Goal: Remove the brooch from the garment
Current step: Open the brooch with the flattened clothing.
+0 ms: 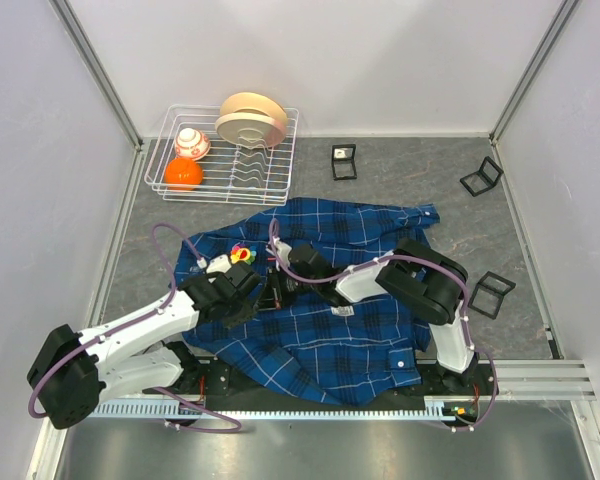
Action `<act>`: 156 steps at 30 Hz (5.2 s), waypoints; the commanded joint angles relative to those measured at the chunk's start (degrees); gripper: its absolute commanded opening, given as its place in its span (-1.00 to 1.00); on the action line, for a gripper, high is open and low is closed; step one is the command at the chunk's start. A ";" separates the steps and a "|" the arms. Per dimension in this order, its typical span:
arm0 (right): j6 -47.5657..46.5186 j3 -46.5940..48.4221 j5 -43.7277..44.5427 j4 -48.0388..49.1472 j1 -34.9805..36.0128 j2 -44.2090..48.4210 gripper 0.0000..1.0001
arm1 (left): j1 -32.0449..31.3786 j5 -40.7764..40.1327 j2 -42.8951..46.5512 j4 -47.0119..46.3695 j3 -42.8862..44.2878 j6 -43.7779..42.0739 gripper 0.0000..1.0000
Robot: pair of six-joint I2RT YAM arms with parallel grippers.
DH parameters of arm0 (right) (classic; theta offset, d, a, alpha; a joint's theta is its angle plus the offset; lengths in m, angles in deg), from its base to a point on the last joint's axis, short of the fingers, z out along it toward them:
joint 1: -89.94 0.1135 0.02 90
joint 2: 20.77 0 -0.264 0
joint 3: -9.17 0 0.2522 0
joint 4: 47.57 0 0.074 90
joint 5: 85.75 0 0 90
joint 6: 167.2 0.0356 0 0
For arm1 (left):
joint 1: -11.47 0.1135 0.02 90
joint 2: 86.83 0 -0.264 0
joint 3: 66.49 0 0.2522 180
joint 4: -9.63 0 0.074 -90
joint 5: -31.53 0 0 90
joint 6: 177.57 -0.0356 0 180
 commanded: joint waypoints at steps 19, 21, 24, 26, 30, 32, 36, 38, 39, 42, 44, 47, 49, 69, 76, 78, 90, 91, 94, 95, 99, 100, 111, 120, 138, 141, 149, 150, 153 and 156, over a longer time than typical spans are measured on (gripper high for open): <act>-4.10 5.70 0.70 -2.17 1.41 -2.71 -1.00 | 0.10 -2.27 -5.85 4.27 6.71 -2.17 -0.97; -4.10 5.61 0.79 -2.26 1.41 -2.62 -1.00 | 0.10 -2.35 -5.67 4.27 6.36 -2.61 -0.97; -5.15 5.79 1.40 -3.13 1.41 -1.75 -1.00 | 0.10 -2.27 -6.11 4.18 5.92 -2.79 -0.97; -5.94 5.79 1.84 -3.92 1.41 -0.78 -0.98 | 0.10 -2.35 -6.81 4.01 5.92 -3.23 -0.97; -7.09 6.49 3.07 -5.68 1.32 -0.42 -0.94 | 0.10 -2.53 -8.47 4.18 6.27 -4.37 -0.97; -7.26 6.84 2.99 -6.21 1.32 -0.86 -0.90 | 0.10 -2.62 -8.83 4.01 6.01 -4.55 -0.96; -7.44 7.63 3.60 -6.65 0.71 -0.69 -0.89 | 0.10 -3.23 -8.84 4.09 6.10 -4.99 -0.97; -6.91 7.90 2.55 -6.04 0.44 -1.21 -0.89 | 0.10 -3.58 -8.40 4.01 5.92 -5.25 -0.97; -5.87 7.72 1.68 -4.64 0.35 -1.48 -0.88 | 0.10 -3.84 -8.22 3.92 5.83 -5.16 -0.97; -4.19 6.15 -0.52 -1.74 -0.17 -1.13 -0.83 | 0.19 -3.76 -7.25 3.83 5.83 -4.73 -0.97; -3.66 5.44 -0.88 -1.29 -0.52 -0.43 -0.81 | 0.10 -3.58 -5.50 4.00 5.57 -2.81 -0.97; -2.96 4.21 -1.40 0.11 -1.05 0.63 -0.81 | 0.10 -4.28 0.10 3.31 3.73 0.45 -0.50; -2.87 4.21 -1.32 0.38 -1.05 0.63 -0.81 | 0.10 -4.73 3.63 2.52 2.32 1.77 -0.18; -2.43 4.38 -0.27 -0.32 -0.97 -0.51 -0.84 | 4.75 -3.06 2.51 -2.85 -1.99 11.01 -0.17; -2.69 4.65 -0.35 -0.50 -0.97 -1.04 -0.85 | 5.02 -4.11 4.35 -4.60 -2.52 10.04 -0.16; -2.60 4.65 -0.53 -0.50 -0.97 -1.13 -0.85 | 5.02 -3.68 4.09 -4.87 -2.52 9.87 -0.24; -3.13 5.61 -0.44 -1.29 -0.18 -1.83 -0.86 | 5.02 -2.62 6.11 -4.61 -3.31 9.95 -0.42; -3.31 5.87 -0.27 -1.46 -0.17 -1.83 -0.86 | 5.02 -2.79 6.20 -4.61 -3.22 9.78 -0.43; -3.57 6.31 0.00 -2.17 0.26 -2.01 -0.86 | 5.02 -3.32 6.11 -4.96 -3.13 9.16 -0.43; -3.57 6.32 0.09 -2.26 0.35 -2.01 -0.86 | 5.02 -3.41 6.02 -5.13 -3.13 8.99 -0.42; -4.10 6.49 0.53 -2.78 0.44 -1.92 -0.86 | 5.11 -3.41 5.76 -6.28 -3.22 8.20 -0.40; -4.10 6.58 0.61 -2.87 0.35 -1.92 -0.86 | 5.11 -3.41 5.76 -6.28 -3.22 8.02 -0.40; -4.80 6.05 1.40 -3.75 0.35 -0.16 -0.86 | 5.11 -3.32 3.30 -8.12 -3.49 6.97 -0.49; -5.86 5.61 3.78 -5.42 -0.44 1.33 -0.87 | 5.11 -3.32 3.82 -6.81 -3.40 5.74 -0.88; -5.68 10.36 2.55 -6.21 1.14 -2.71 -0.89 | 5.11 -1.65 2.51 -12.43 -3.13 -6.22 -0.96; -5.94 10.45 2.72 -6.56 1.23 -2.80 -0.89 | 5.11 -1.65 2.51 -12.69 -3.57 -6.13 -0.96; -8.31 9.04 5.88 -8.67 2.02 -0.60 -0.91 | 5.11 -2.09 3.82 -11.73 -3.93 -2.01 -0.96; -8.75 8.95 6.32 -9.46 2.20 -0.08 -0.91 | 5.11 -2.00 3.65 -11.12 -3.75 -1.13 -0.96; -9.11 7.99 6.94 -8.50 2.46 0.63 -0.92 | 5.11 -1.48 2.07 -7.86 -2.08 3.27 -0.96; -9.81 7.98 7.38 -8.23 3.42 0.80 -0.92 | 5.11 -0.07 0.05 -7.16 -0.59 5.03 -0.96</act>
